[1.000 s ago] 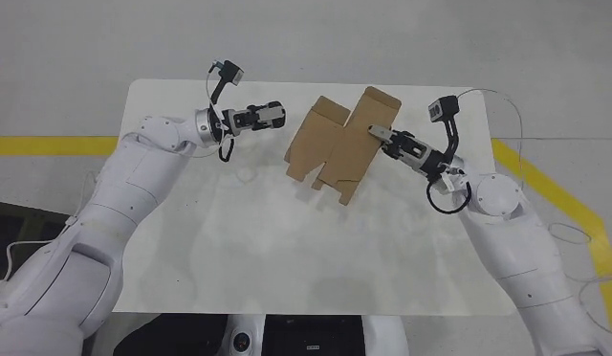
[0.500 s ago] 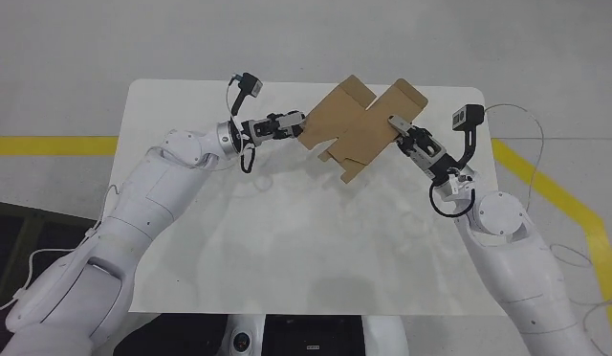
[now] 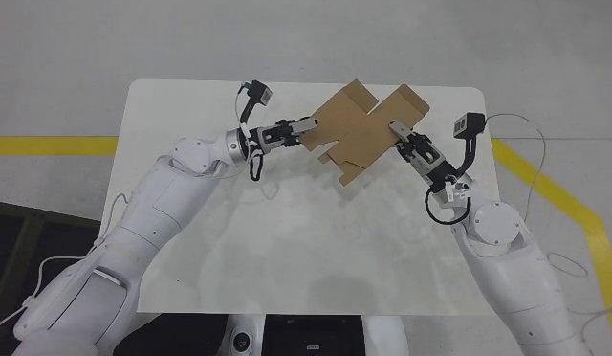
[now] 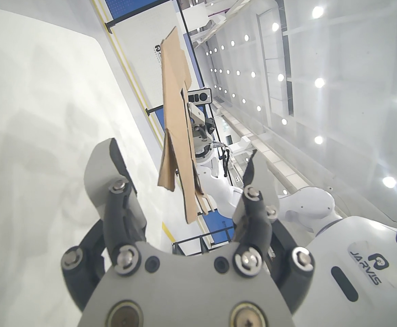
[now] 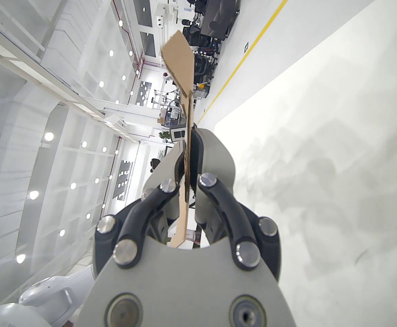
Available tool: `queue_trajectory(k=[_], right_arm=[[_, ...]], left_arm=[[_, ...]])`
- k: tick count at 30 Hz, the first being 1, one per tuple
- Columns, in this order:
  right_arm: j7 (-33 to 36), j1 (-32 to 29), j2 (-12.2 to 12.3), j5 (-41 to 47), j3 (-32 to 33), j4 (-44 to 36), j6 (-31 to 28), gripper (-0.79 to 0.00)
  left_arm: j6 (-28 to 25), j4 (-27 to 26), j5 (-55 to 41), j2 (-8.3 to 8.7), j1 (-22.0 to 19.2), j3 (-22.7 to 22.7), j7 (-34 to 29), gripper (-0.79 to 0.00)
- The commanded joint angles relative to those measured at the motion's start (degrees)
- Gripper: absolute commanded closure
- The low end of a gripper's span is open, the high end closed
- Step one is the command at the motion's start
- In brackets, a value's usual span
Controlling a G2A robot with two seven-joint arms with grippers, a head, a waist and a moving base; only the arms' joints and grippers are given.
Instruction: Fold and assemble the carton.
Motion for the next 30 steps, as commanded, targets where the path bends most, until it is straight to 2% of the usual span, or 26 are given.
queue_trajectory(k=[1,2,3,11,12,13,14,20,24,29,30], right_arm=[[-0.05,-0.02,-0.07,-0.41,0.09,0.01,-0.03,0.000],[0.01,-0.02,-0.10,-0.76,0.13,0.03,-0.06,0.000],[0.03,-0.02,-0.14,-1.01,0.17,0.02,-0.11,0.000],[0.73,-0.16,-0.41,-1.90,0.70,-0.02,-0.84,0.000],[0.91,-0.13,-0.44,-2.01,0.76,-0.05,-0.97,-0.065],[1.15,-0.10,-0.47,-1.97,0.81,-0.04,-1.16,-0.511],[1.51,-0.03,-0.50,-1.96,0.88,-0.02,-1.37,-0.785],[7.41,0.88,-0.31,-0.86,2.48,2.01,-4.61,-0.785],[14.48,1.83,0.03,1.23,4.02,4.61,-8.37,-0.785],[31.61,5.05,0.55,7.01,4.04,10.03,-13.01,-0.785],[34.83,6.13,0.75,5.81,4.27,11.12,-15.10,-0.785]], left_arm=[[0.13,-0.24,-0.15,-0.17,0.21,-0.17,-0.34,-0.114],[0.23,-0.27,-0.23,-0.27,0.30,-0.25,-0.55,-0.040],[0.29,-0.30,-0.28,-0.35,0.37,-0.35,-0.76,0.000],[0.41,-0.37,-0.53,-1.10,0.63,-1.12,-2.33,0.000],[0.39,-0.28,-0.46,-1.19,0.64,-1.23,-2.44,0.000],[0.38,-0.24,-0.45,-1.27,0.64,-1.35,-2.61,0.000],[0.42,-0.16,-0.45,-1.33,0.60,-1.52,-2.75,0.000],[-0.95,1.92,1.08,-1.21,-0.70,-3.45,-5.91,0.000],[-2.91,4.21,0.82,-0.76,-2.36,-5.01,-13.31,0.000],[-0.05,3.43,2.20,0.41,-3.76,-6.24,-16.71,0.000],[0.63,2.73,2.44,0.75,-3.86,-6.41,-17.39,0.000]])
